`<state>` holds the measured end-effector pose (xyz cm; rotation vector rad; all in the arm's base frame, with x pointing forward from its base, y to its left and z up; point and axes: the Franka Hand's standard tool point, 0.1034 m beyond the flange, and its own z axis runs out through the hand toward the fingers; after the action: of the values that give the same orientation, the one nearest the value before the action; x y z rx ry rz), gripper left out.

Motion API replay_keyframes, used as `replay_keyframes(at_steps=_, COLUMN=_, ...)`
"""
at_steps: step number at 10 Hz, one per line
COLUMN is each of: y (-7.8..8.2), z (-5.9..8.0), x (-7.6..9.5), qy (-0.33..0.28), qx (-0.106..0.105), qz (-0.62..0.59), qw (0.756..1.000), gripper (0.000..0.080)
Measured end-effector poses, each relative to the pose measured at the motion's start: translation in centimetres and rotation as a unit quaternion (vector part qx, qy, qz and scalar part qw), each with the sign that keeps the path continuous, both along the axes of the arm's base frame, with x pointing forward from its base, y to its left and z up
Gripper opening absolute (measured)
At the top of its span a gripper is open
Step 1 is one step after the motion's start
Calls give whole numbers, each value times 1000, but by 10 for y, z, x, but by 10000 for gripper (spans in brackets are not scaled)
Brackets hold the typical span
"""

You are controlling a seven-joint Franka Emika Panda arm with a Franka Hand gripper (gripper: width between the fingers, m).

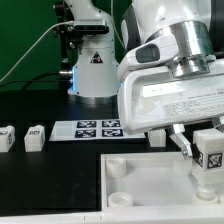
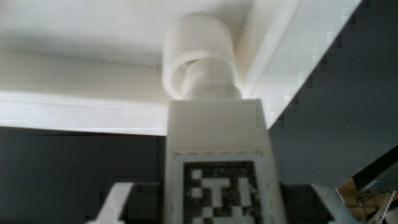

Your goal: Assemble one leg

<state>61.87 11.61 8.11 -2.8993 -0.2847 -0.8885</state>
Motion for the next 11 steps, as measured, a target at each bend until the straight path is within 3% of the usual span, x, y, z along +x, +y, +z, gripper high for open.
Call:
replay_keyframes(at_steps=5, y=0, z=-1, x=0, qy=1, qx=0, qz=0, qw=1000, gripper=291)
replay_keyframes(at_steps=7, y=-7, z=-8, x=5, qy=4, qx=-5, qz=3, qw=1000, gripper=291)
replay_keyframes(at_steps=11, y=0, z=-16, x=7, qy=-6, qx=-2, qz=3, qw=1000, gripper=291)
